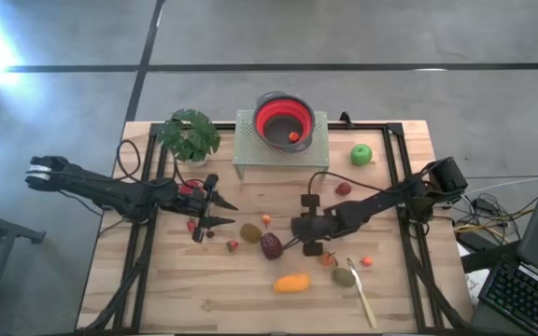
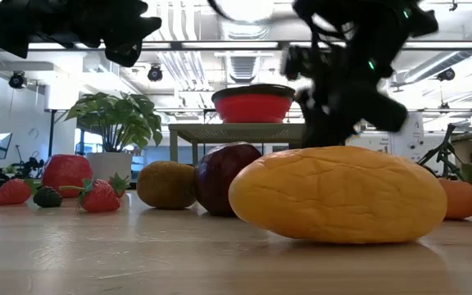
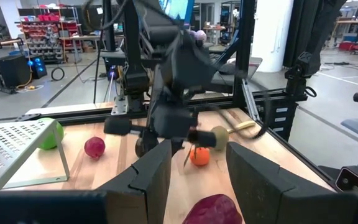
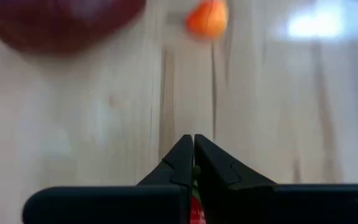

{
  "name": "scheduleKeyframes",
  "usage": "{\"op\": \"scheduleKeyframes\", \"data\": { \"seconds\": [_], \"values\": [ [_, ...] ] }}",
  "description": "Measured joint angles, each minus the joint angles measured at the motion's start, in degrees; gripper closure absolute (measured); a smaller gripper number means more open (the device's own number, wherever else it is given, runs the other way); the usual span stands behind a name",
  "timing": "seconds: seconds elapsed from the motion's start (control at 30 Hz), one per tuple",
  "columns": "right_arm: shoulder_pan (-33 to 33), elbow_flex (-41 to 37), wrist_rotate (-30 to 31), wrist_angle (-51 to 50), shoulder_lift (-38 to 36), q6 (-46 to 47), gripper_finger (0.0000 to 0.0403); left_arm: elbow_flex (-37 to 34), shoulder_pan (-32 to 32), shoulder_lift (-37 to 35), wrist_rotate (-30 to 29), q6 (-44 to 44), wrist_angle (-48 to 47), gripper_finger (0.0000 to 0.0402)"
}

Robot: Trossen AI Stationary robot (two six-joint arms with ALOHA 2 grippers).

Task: Pick & Place Fruit
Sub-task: Put the strawberry into the red strainer bowl on the shelf

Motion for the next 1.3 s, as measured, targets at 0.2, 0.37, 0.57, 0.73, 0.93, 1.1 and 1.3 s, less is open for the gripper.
{"op": "scheduleKeyframes", "data": {
  "seconds": [0.2, 0.37, 0.57, 0.73, 0.93, 1.1, 1.3],
  "values": [
    [-3.4, 7.2, -2.8, -5.6, -1.2, -2.1, 0.0395, 0.0, 0.0, 0.0, 0.0, 0.0, -0.5, 0.0241],
    [-8.3, 13.1, -10.2, -7.6, -1.3, -3.7, 0.0395, 0.0, 0.0, 0.0, 0.0, 0.0, -0.6, 0.0241],
    [-14.3, 20.2, -20.2, -7.6, -1.3, -8.3, 0.0395, 0.0, -0.1, 0.0, 0.0, 0.0, -0.8, 0.0241],
    [-19.2, 26.3, -23.7, -6.2, -1.3, -11.4, 0.0395, 0.0, -0.1, 0.0, 0.0, 0.0, -0.9, 0.0241],
    [-26.3, 30.2, -24.1, -3.3, -1.3, -10.3, 0.0395, 0.0, 0.0, 0.0, 0.0, 0.0, -0.9, 0.0241],
    [-32.3, 31.6, -24.0, -3.0, -1.3, -6.9, 0.0395, 0.0, 0.0, 0.0, 0.0, 0.0, -0.9, 0.0241],
    [-37.4, 31.6, -24.0, -3.0, -1.3, -4.5, 0.0395, 0.0, 0.0, 0.0, 0.0, 0.0, -0.9, 0.0241]
  ]
}}
